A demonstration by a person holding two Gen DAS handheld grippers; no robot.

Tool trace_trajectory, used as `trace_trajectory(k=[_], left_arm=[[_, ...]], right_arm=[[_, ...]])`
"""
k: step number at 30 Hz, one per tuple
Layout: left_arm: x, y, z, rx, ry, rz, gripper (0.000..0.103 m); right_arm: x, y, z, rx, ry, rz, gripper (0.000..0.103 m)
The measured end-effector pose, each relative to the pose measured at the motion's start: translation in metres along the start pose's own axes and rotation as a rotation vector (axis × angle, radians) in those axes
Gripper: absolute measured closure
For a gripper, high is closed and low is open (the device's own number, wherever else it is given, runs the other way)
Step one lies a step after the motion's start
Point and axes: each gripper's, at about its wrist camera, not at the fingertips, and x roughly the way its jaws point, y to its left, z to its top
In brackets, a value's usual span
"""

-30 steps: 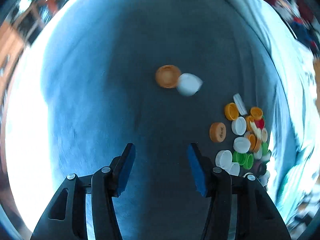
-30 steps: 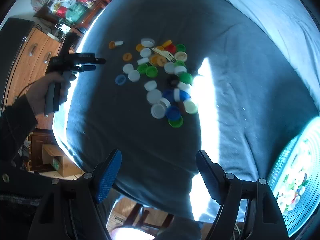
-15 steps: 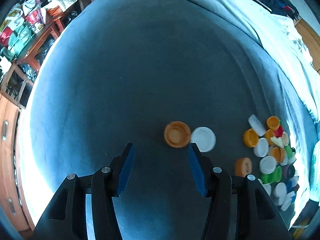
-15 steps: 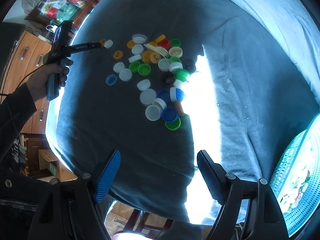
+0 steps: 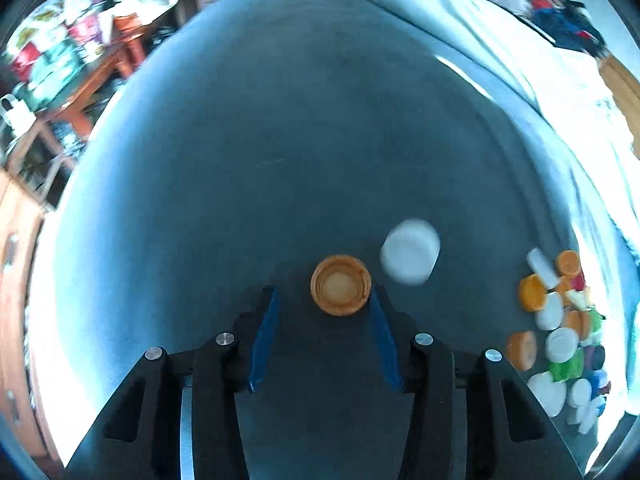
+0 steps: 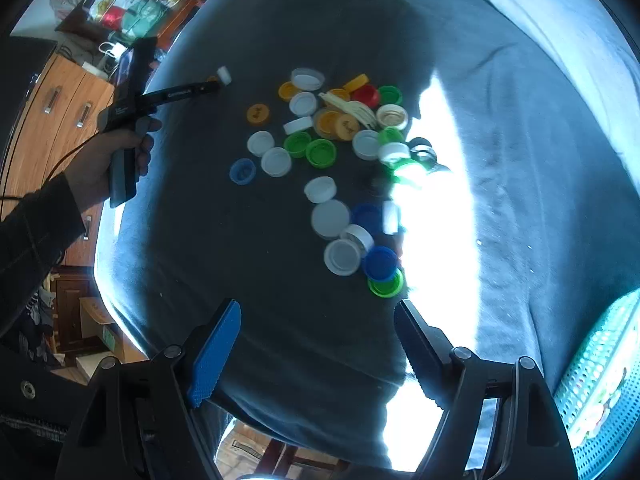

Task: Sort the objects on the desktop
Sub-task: 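Grasp an orange cap with the left tool while the right tool grasps a white cap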

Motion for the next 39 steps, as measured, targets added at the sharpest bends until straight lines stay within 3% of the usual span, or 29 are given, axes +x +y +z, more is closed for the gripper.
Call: trace_trajectory(k=[8,12,13,14,15,18,23,30,38,39], left_arm=[[-0.004,0.000,-0.008,0.054,-0.029,-0.028,0.062],[-0.007,0.009,-0.012,0.031,-0.049,-0.037,0.062],[-0.007,0.010,-0.010,0.025,-0.048,-0.044,0.066],[-0.007,0.011,-0.008,0.014,-0.049,-0.041,0.078],[-0.013,0.015,-0.009,0.001,-0.053,-0.040,0.078],[-0.025,0.022,-0.009,-0.041,-0.074,-0.055,0.078],[-0.065,0.036,-0.021,-0.124,-0.105,-0.028,0.078],[-0.095,0.049,-0.046,-0.228,-0.087,-0.033,0.078],[-0.090,0.056,-0.054,-0.276,-0.059,-0.036,0.078],[-0.089,0.056,-0.052,-0.280,-0.058,-0.040,0.078]], right_arm=[[0.011,0.018,0.018,-0.060,-0.004,0.024,0.020],[0.010,0.029,0.035,-0.112,-0.072,0.036,0.026],[0.011,0.032,0.040,-0.127,-0.088,0.036,0.028],[0.013,0.035,0.048,-0.148,-0.107,0.036,0.033],[0.015,0.038,0.056,-0.165,-0.118,0.039,0.040],[0.030,0.051,0.089,-0.214,-0.150,0.046,0.047],[0.068,0.079,0.163,-0.262,-0.202,0.084,0.048],[0.130,0.122,0.246,-0.336,-0.211,0.049,0.048],[0.179,0.133,0.276,-0.386,-0.137,-0.051,0.049],[0.181,0.135,0.276,-0.397,-0.139,-0.070,0.053]])
